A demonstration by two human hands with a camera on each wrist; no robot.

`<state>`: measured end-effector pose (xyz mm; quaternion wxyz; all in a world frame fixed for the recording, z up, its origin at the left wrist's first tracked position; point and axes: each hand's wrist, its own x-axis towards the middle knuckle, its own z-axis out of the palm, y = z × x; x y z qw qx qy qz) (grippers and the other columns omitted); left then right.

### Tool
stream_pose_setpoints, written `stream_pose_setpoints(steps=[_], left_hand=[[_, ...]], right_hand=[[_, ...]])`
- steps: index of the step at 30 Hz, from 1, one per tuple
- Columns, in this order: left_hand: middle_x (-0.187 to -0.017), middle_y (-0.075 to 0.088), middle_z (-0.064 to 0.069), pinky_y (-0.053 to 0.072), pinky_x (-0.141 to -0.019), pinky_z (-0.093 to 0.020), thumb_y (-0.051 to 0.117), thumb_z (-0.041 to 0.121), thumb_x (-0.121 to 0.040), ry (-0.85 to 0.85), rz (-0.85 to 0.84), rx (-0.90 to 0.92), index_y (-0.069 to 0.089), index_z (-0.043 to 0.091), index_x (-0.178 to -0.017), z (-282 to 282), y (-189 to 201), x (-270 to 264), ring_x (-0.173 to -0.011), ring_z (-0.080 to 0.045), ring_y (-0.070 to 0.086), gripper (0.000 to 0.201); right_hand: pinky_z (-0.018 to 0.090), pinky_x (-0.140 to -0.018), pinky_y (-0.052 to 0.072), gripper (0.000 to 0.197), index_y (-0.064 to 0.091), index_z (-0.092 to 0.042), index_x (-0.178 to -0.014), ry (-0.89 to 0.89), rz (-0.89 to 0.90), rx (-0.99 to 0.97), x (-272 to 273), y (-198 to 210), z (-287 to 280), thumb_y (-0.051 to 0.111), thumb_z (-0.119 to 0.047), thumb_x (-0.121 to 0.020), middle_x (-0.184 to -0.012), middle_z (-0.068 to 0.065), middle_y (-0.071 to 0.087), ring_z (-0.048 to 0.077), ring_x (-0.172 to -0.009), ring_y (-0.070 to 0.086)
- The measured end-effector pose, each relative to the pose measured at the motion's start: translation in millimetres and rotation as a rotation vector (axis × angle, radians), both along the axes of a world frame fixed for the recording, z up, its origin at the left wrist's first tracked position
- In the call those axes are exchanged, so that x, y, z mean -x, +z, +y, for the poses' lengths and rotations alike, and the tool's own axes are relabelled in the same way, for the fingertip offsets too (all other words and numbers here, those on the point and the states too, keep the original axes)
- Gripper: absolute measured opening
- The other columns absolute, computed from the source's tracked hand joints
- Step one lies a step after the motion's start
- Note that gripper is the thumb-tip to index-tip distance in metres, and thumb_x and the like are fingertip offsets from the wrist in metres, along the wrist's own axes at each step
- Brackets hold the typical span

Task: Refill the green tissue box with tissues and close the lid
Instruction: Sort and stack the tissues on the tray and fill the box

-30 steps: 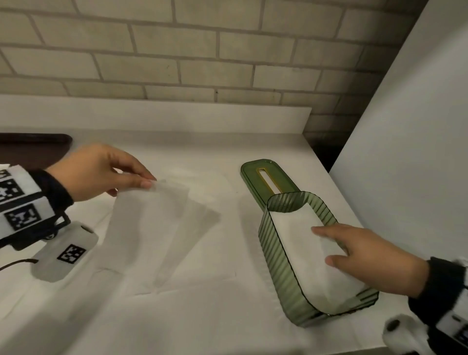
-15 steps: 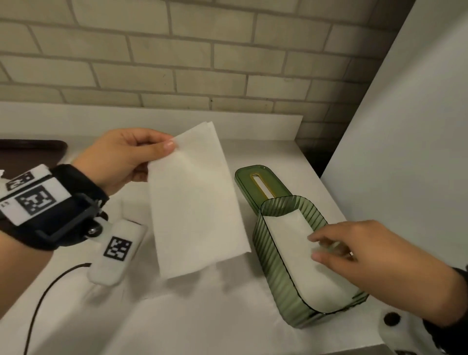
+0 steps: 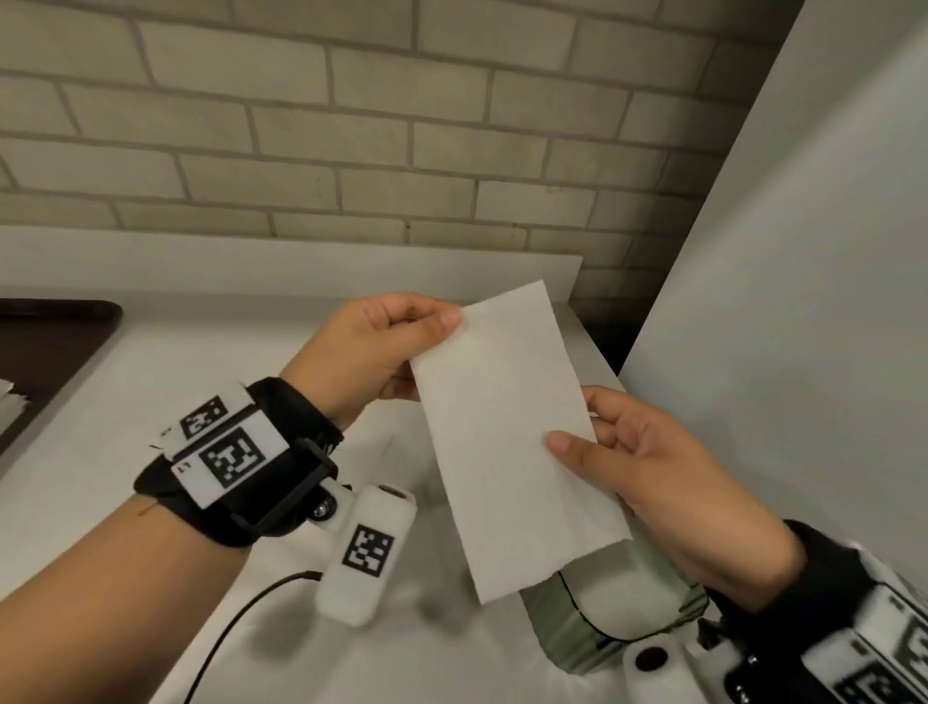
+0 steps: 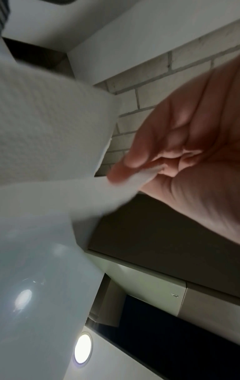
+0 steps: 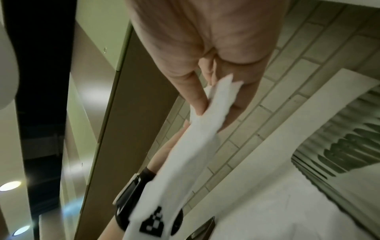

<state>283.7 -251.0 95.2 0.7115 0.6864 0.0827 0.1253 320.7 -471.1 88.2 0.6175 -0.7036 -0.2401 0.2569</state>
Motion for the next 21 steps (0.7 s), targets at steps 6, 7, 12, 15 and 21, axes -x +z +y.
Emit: stream_pose_setpoints(steps=[6,7,12,15,21], left_hand=[[-0.111,0.070,0.003,0.055,-0.076,-0.026,0.052,0.056,-0.069,-0.128,0.085,0.001,0.066,0.018,-0.108,-8,-18,5,-0.098,-0.010,0.067,0.056],[-0.112,0.069,0.006,0.054,-0.074,-0.024,0.052,0.055,-0.068,-0.132,0.109,-0.031,0.065,0.020,-0.107,-7,-21,8,-0.099,-0.009,0.066,0.054],[-0.102,0.067,0.013,0.051,-0.078,-0.022,0.067,0.058,-0.071,-0.057,0.212,-0.448,0.063,0.034,-0.100,20,-45,28,-0.090,-0.004,0.065,0.037],[-0.096,0.067,0.015,0.044,-0.074,-0.015,0.066,0.055,-0.074,0.003,0.355,-0.733,0.061,0.036,-0.096,51,-59,41,-0.084,-0.004,0.062,0.029],[-0.095,0.064,0.015,0.042,-0.071,-0.016,0.070,0.040,-0.078,0.007,0.567,-0.920,0.057,0.036,-0.098,96,-72,57,-0.083,-0.002,0.060,0.023]], right_hand=[[0.031,-0.082,0.057,0.028,0.060,-0.010,-0.114,-0.082,0.092,-0.026,-14,-3,-13,0.053,-0.007,-0.087,-0.106,0.010,0.072,0.024,-0.096,0.069],[0.033,-0.083,0.057,0.028,0.059,-0.011,-0.115,-0.096,0.071,0.017,-18,-5,-17,0.052,-0.006,-0.088,-0.106,0.010,0.072,0.024,-0.097,0.069],[0.040,-0.092,0.052,0.029,0.054,-0.016,-0.118,-0.146,-0.038,0.320,-34,-20,-46,0.051,-0.004,-0.093,-0.106,0.005,0.072,0.021,-0.098,0.068],[0.037,-0.097,0.047,0.028,0.051,-0.021,-0.118,-0.144,-0.141,0.517,-37,-36,-55,0.048,-0.005,-0.095,-0.109,-0.001,0.067,0.015,-0.104,0.063],[0.021,-0.090,0.038,0.052,0.023,-0.019,-0.142,-0.055,-0.258,0.740,-37,-49,-45,0.044,-0.006,-0.096,-0.119,-0.005,0.052,0.012,-0.109,0.051]])
